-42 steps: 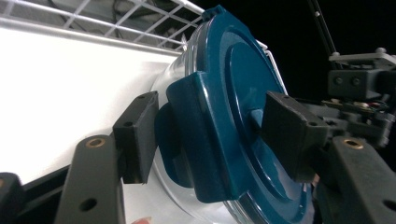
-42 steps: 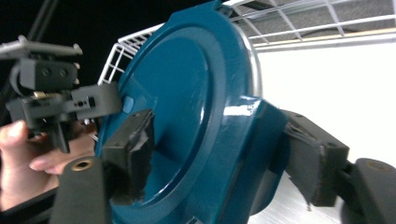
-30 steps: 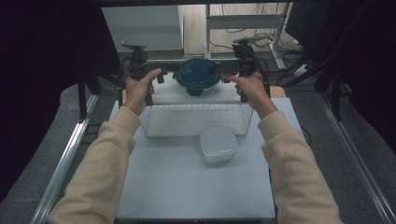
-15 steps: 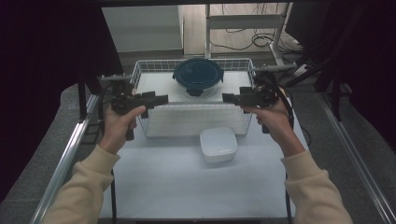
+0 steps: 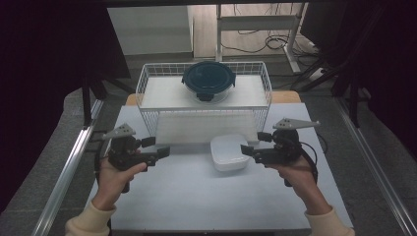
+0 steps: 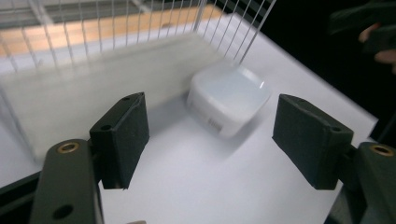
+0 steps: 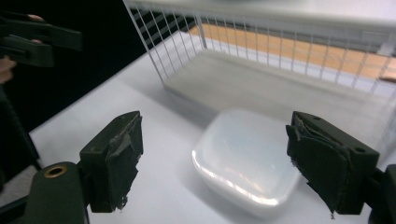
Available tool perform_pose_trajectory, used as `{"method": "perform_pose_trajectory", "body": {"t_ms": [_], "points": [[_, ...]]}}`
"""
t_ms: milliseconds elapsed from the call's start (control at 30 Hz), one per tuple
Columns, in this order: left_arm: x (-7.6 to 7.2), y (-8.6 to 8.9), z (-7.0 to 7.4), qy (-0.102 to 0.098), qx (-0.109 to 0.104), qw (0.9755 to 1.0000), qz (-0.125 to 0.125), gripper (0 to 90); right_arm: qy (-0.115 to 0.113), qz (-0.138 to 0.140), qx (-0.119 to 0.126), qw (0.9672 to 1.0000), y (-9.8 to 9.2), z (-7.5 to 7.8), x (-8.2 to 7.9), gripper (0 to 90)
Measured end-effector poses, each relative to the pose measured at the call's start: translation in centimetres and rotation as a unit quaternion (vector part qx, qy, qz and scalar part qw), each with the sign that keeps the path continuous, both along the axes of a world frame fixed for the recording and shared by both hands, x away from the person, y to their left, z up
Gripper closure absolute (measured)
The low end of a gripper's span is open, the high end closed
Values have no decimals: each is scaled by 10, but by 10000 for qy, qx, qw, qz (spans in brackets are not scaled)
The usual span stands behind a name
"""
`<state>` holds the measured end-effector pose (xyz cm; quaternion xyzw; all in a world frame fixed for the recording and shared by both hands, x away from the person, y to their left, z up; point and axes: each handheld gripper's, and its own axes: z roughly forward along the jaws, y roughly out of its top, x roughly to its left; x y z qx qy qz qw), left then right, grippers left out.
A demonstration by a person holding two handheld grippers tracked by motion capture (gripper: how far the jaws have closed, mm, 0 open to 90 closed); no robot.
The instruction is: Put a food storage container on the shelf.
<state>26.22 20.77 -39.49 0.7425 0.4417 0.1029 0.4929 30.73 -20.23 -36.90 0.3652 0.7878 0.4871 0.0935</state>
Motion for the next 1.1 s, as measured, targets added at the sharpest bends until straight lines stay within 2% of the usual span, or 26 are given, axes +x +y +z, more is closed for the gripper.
{"method": "perform_pose_trajectory", "body": {"t_ms": [67,167,367,533,633,833,1100], "points": [[-6,-2,-10,36,139,9999,34,262,61,17,-40,10000,-3,-10,-6,188],[-10,-2,-24,203,115,9997,6,262,159,-37,-98,9998,-6,-24,-12,190],[-13,1,-42,368,133,9992,102,262,371,-149,-198,9990,-13,-47,-17,198],[-17,5,-59,543,364,9975,254,261,524,-255,-399,9975,-15,-64,-16,204],[-17,7,-70,690,406,9963,308,261,641,-259,-453,9966,-16,-73,-16,207],[-16,7,-79,805,473,9952,308,261,699,-240,-578,9956,-12,-83,-11,215],[-16,6,-81,846,501,9946,323,259,726,-287,-657,9948,-16,-88,-9,217]]}}
